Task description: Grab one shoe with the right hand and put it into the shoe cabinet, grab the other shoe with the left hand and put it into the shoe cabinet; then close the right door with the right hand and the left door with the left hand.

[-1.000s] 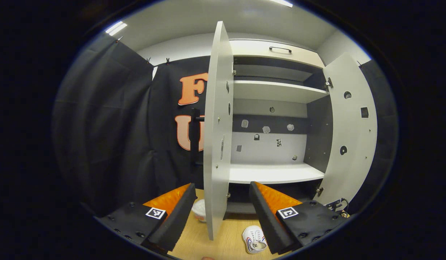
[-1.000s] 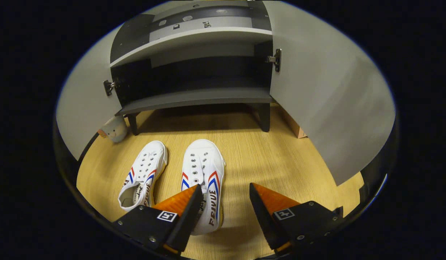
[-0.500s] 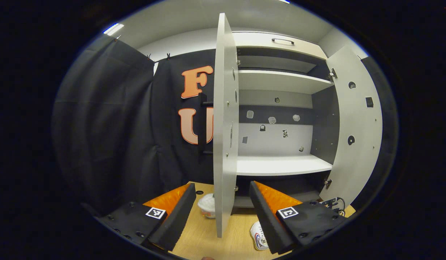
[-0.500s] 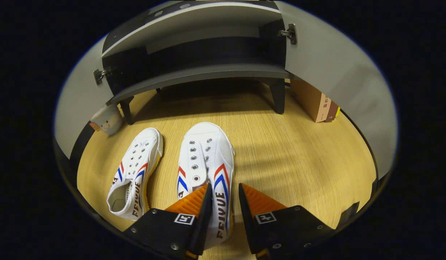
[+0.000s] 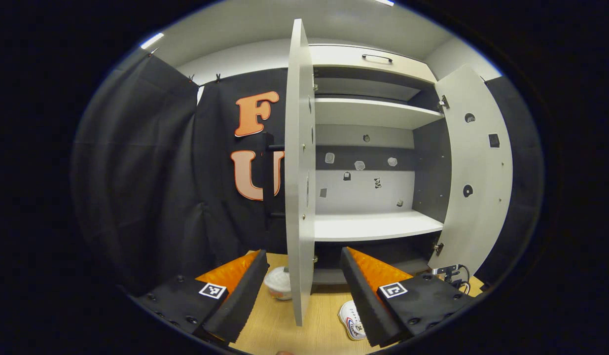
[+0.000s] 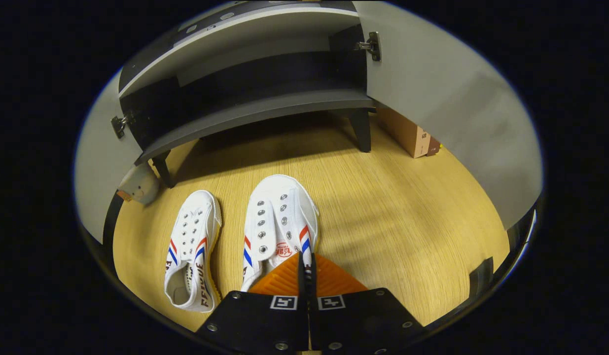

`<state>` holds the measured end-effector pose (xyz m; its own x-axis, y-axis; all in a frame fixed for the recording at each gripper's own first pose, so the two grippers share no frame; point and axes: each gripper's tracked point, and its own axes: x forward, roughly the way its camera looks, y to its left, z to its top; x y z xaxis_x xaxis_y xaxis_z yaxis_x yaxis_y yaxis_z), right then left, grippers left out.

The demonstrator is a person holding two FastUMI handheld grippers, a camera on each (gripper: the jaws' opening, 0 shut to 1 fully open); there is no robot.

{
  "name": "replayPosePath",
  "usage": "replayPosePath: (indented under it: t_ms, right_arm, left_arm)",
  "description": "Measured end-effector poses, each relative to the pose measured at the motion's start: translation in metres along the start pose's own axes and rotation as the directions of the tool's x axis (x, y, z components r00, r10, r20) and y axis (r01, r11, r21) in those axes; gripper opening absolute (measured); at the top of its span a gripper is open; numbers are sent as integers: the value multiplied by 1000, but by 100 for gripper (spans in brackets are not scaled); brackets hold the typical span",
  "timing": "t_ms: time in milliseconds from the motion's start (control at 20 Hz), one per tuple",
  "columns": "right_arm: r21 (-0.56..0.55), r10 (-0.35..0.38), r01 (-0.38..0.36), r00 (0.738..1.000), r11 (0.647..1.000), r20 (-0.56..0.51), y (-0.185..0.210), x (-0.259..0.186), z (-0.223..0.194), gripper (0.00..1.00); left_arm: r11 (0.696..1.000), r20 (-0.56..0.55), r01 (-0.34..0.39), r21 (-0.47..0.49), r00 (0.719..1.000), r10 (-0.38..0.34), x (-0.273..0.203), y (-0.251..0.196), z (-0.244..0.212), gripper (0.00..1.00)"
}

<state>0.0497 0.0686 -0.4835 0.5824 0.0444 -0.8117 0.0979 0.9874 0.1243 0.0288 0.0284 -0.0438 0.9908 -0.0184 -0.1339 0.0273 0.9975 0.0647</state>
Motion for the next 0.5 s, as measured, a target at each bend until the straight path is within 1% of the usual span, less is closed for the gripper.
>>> replayPosePath:
  t_ms: [50,100,200,300,500]
  right_arm:
    - [16,7,-7,1000,1000,13,5,-9,5,1]
    - [19,11,-12,1000,1000,21,10,-17,10,0]
    - [-14,2,-2,998,1000,58,12,-42,33,0]
    - [-45,6,-1,995,999,103,18,-72,60,0]
    - [2,77,-78,985,997,152,38,-128,114,0]
  left_arm:
    - [1000,13,-6,7,1000,6,-2,2,3,94]
    - [1000,17,-12,5,1000,12,-2,2,2,97]
    - [999,16,29,-29,999,-28,-2,-11,-2,96]
    - [998,7,41,-46,999,-41,-6,-12,-8,96]
    - [999,18,45,-31,999,-45,-12,-11,-10,97]
